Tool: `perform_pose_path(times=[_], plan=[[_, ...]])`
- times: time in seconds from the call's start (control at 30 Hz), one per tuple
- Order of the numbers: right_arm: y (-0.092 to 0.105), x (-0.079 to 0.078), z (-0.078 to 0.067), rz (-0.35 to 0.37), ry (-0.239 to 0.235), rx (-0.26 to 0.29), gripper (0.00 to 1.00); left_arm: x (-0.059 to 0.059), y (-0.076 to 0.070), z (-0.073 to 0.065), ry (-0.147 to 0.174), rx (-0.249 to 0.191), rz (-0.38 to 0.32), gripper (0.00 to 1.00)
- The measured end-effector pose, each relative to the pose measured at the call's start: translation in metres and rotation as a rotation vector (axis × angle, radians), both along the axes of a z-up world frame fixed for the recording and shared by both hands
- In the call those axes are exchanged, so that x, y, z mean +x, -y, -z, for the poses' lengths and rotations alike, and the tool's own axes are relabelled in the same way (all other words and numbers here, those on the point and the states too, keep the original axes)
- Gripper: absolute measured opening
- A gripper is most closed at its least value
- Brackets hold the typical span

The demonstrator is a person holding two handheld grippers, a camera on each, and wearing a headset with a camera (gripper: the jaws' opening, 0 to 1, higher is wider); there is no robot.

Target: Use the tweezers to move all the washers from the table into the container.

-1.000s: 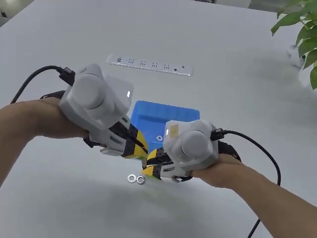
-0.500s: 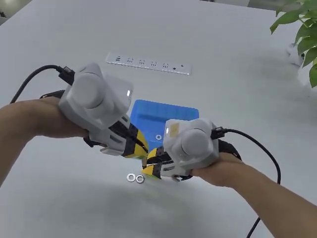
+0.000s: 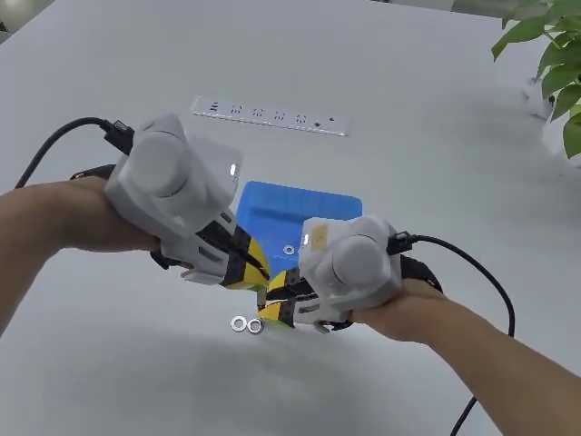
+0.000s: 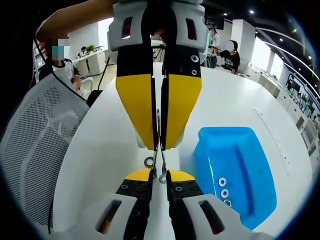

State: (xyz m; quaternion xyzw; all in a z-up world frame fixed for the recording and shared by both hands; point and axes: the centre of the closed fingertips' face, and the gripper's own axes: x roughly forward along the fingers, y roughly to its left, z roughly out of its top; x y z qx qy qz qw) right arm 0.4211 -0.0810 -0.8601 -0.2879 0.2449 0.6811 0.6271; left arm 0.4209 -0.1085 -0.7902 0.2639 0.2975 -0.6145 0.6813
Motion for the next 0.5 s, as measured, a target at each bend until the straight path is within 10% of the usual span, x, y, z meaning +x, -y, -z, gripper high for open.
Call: perform_pose_path(times=[0.5], plan=[[-0.0004, -0.0025, 0.0010, -0.013, 0.000, 0.002, 0.15, -0.0011, -0.0006, -0.0006, -0.014, -0.009, 0.000, 0.06]])
